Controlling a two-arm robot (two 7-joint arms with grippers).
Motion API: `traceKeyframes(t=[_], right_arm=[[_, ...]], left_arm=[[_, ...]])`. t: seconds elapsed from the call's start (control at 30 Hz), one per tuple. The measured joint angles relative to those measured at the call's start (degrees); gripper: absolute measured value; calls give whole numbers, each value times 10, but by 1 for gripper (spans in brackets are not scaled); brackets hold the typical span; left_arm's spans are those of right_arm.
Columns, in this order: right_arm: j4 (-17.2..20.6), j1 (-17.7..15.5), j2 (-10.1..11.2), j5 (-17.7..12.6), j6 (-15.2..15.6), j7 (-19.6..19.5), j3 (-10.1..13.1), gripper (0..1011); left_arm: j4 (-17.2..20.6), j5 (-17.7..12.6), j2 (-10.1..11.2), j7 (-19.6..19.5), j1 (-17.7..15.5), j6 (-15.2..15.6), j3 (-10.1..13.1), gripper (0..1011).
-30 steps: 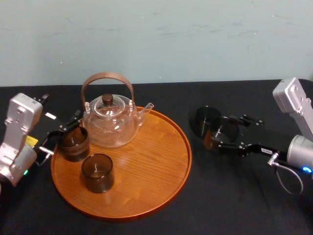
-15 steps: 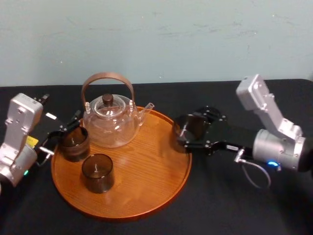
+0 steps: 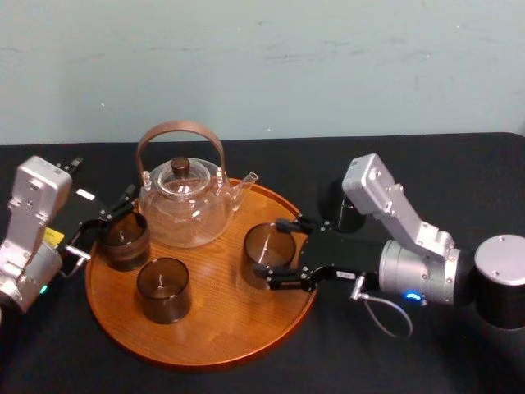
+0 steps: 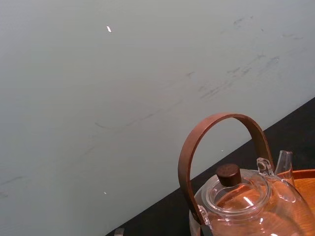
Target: Pick up the glass from the table and place it on the tray.
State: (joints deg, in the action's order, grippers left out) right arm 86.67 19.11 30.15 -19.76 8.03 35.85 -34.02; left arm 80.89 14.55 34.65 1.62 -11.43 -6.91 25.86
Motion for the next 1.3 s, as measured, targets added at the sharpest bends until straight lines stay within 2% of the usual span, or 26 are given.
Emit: traceKeyframes(t=[0.3, 0.5, 0.9, 1.3], right_arm=[[-20, 0, -14, 8, -9, 6, -24, 900], [-35, 1, -22, 12, -11, 6, -31, 900], [-63, 4, -35, 21, -15, 4, -39, 900], [-64, 3, -36, 27, -16, -1, -40, 900]], left_arm=[[0, 0, 0, 0, 0, 0, 0, 1001], [0, 0, 0, 0, 0, 0, 0, 1001], [0, 0, 0, 0, 0, 0, 0, 1001], [0, 0, 0, 0, 0, 0, 0, 1002]])
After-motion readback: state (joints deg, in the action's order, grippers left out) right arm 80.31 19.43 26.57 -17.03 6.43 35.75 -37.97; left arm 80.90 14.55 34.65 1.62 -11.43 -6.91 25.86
